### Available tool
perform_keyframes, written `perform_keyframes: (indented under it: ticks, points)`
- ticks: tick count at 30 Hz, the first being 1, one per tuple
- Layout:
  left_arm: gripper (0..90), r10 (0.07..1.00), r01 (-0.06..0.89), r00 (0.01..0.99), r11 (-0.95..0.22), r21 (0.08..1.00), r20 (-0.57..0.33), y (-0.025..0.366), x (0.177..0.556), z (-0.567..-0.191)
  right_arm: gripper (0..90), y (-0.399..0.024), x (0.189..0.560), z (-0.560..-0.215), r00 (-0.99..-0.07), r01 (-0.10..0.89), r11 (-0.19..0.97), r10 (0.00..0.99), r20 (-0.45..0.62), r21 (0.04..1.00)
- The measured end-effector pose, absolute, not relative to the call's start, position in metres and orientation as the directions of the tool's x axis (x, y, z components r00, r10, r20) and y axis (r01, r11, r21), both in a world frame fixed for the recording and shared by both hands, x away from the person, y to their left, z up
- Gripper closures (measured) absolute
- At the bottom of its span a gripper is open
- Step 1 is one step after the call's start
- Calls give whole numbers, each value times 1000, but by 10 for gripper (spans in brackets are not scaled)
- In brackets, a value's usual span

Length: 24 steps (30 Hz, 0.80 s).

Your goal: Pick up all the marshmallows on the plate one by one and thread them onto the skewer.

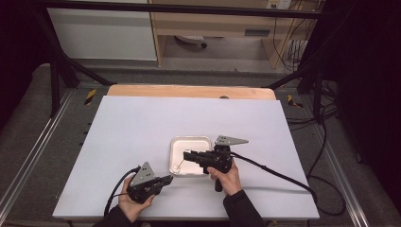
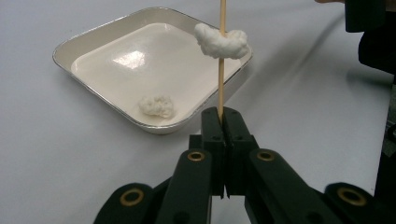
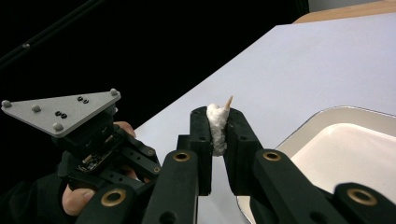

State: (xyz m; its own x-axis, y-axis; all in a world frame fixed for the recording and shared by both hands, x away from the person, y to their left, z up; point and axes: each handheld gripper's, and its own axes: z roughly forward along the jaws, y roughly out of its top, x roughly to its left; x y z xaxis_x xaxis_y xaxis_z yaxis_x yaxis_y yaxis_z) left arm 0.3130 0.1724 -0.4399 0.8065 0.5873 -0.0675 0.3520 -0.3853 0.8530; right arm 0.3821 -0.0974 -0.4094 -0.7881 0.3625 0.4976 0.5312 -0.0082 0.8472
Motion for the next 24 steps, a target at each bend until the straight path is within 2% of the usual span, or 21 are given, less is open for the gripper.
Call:
perform_keyframes:
  ticks: [18,21,23,24]
  points:
    - [892,589,357,806,-391,848,-68,164,315,-442,839,-99,379,-413,-783,538,9,376,496,843]
    - [892,577,345,812,-350,871,-90,164,315,-439,835,-98,378,-416,-783,547,20,367,503,837]
    - [892,597,312,801,-380,871,-27,160,313,-434,829,-90,376,-425,-780,578,70,340,525,813]
    - [892,598,319,800,-368,873,-40,160,313,-436,829,-87,374,-427,-787,565,69,345,512,822]
